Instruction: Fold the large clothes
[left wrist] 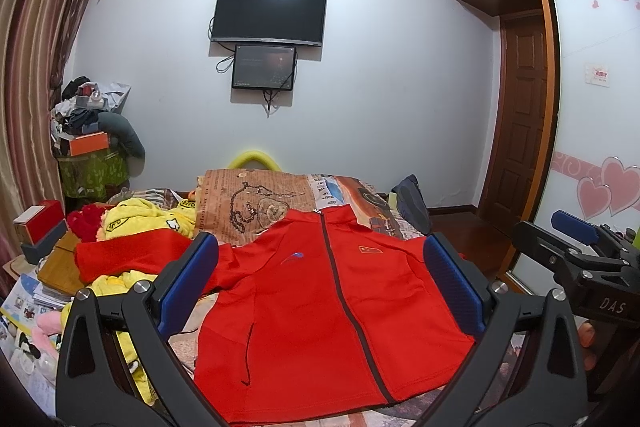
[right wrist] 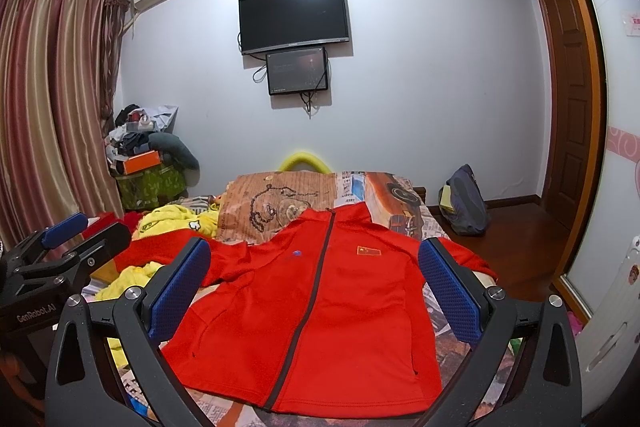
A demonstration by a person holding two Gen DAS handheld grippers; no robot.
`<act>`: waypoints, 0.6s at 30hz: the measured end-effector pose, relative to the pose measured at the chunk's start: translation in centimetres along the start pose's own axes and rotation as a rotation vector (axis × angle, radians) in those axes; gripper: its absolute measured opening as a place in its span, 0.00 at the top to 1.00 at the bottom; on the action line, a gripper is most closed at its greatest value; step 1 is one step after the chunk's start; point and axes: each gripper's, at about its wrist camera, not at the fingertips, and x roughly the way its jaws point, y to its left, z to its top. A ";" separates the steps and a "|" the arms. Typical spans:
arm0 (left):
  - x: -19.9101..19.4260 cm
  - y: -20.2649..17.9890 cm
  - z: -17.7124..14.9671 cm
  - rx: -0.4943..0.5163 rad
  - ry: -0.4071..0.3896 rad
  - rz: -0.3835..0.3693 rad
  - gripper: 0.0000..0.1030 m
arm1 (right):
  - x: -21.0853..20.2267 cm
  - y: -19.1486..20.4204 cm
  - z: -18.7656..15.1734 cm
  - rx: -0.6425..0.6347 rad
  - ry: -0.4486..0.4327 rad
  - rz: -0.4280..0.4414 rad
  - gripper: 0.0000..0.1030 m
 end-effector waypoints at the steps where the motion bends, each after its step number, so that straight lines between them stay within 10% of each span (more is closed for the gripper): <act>1: 0.1 0.0 0.0 0.000 0.000 0.000 0.00 | 0.0 0.0 -0.1 -0.002 0.002 -0.001 0.00; 18: 5.7 4.3 0.9 -0.080 0.043 0.056 0.00 | 4.3 0.1 0.8 -0.034 0.048 0.004 0.00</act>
